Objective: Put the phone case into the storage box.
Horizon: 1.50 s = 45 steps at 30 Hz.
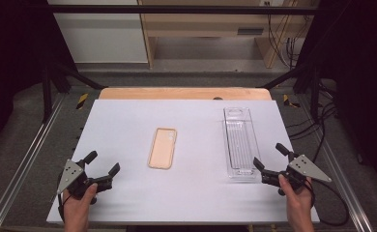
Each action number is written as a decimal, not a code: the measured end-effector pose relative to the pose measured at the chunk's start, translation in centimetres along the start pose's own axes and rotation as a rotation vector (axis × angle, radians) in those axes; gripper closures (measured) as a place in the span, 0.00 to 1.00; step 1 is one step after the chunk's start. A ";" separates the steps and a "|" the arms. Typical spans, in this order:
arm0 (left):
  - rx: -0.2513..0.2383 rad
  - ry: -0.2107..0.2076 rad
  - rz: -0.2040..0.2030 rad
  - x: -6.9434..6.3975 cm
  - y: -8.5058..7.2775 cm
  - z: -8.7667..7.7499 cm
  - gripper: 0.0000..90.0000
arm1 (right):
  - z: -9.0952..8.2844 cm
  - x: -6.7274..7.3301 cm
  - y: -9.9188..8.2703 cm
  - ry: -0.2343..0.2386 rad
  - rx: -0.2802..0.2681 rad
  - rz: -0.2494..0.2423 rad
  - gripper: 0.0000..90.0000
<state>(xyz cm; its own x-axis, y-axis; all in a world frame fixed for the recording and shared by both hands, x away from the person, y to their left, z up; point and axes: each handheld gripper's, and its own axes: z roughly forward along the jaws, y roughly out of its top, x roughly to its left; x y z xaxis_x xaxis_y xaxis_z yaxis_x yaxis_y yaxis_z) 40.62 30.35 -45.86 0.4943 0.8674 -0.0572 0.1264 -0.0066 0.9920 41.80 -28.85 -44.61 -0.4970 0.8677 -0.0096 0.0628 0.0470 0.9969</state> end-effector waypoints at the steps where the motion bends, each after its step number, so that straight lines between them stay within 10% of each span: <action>1: 0.003 -0.001 0.001 -0.2 0.0 0.0 0.02 | 0.0 0.0 0.0 0.000 0.000 0.000 0.04; 25: 0.139 -0.037 0.040 -4.7 1.4 2.4 0.03 | -0.7 -0.1 -0.3 -0.043 -0.004 0.008 0.03; 45: 0.280 -0.110 0.129 -8.1 3.3 10.6 0.03 | -0.8 -0.2 -0.7 -0.064 0.004 0.014 0.03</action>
<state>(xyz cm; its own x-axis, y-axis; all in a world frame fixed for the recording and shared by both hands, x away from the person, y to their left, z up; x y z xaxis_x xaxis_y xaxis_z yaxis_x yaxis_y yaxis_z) 46.18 17.98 -43.30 0.6098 0.7916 0.0397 0.2805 -0.2625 0.9233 41.15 -29.52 -45.26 -0.4399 0.8980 -0.0011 0.0728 0.0369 0.9967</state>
